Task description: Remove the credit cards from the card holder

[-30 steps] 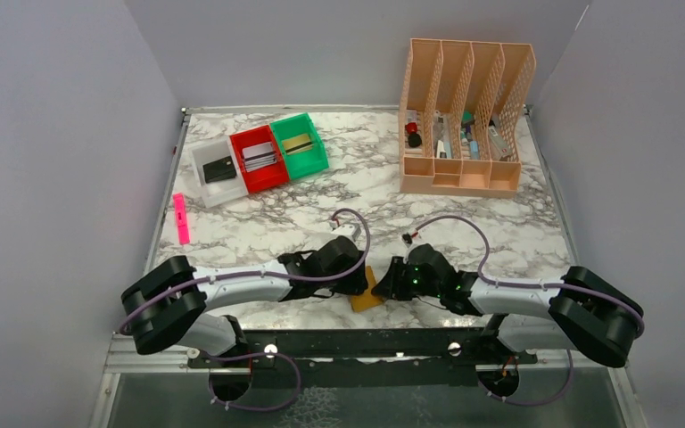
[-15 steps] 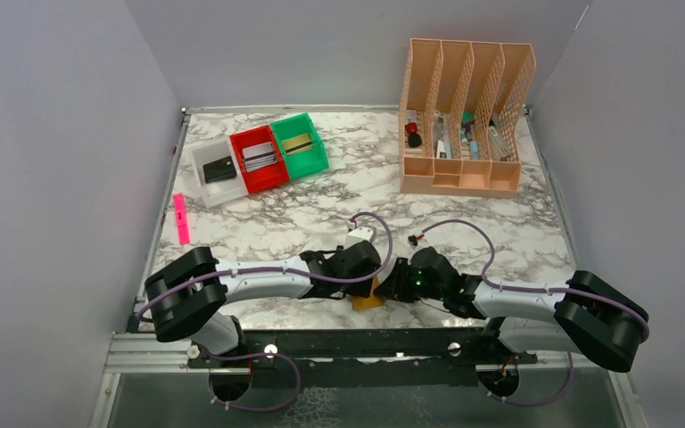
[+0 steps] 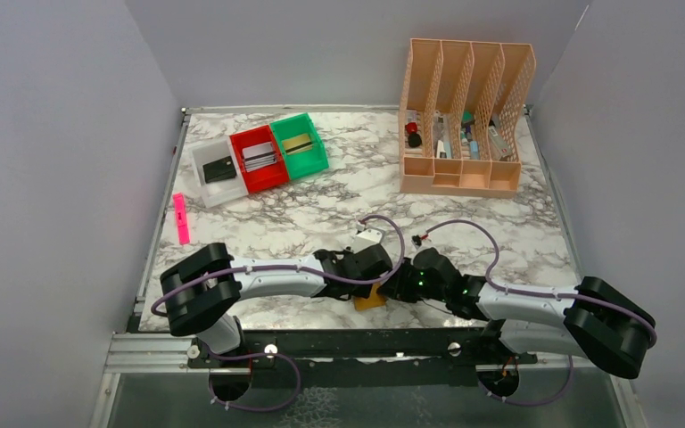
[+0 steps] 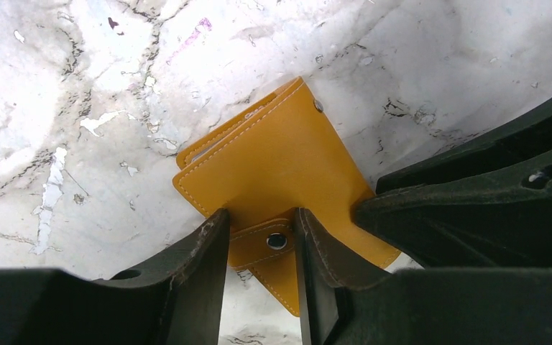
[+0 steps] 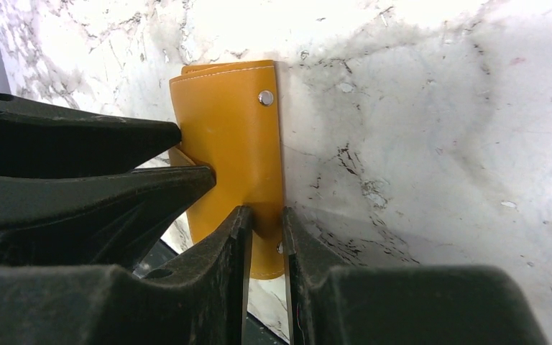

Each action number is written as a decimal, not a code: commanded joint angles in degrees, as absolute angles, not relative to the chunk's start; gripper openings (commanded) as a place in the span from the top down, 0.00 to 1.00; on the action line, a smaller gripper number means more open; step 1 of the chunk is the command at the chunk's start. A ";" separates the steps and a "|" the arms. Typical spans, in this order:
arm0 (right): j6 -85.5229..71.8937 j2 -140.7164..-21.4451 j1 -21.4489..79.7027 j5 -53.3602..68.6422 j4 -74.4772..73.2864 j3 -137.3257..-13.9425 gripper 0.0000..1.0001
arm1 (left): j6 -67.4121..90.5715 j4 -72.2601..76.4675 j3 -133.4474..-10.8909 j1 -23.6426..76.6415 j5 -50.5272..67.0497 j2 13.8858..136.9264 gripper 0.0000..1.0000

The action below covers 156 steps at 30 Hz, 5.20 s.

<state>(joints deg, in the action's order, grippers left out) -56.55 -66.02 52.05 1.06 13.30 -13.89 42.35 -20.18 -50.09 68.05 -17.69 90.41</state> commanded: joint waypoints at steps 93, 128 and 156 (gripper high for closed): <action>-49.87 -73.48 52.12 0.39 8.52 -17.40 0.72 | 42.29 -12.13 -38.69 69.14 -18.68 77.77 1.00; -38.06 -77.25 54.42 16.39 14.24 -28.33 0.69 | 50.37 -13.13 -26.78 68.18 -22.55 63.81 0.54; -44.12 -84.19 57.83 8.50 13.12 -28.89 0.76 | 52.06 -15.41 -29.05 68.14 -25.10 67.88 0.43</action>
<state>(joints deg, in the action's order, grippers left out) -43.22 -84.25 57.43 12.01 13.69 -30.57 52.62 -14.72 -26.98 68.31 -22.46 66.94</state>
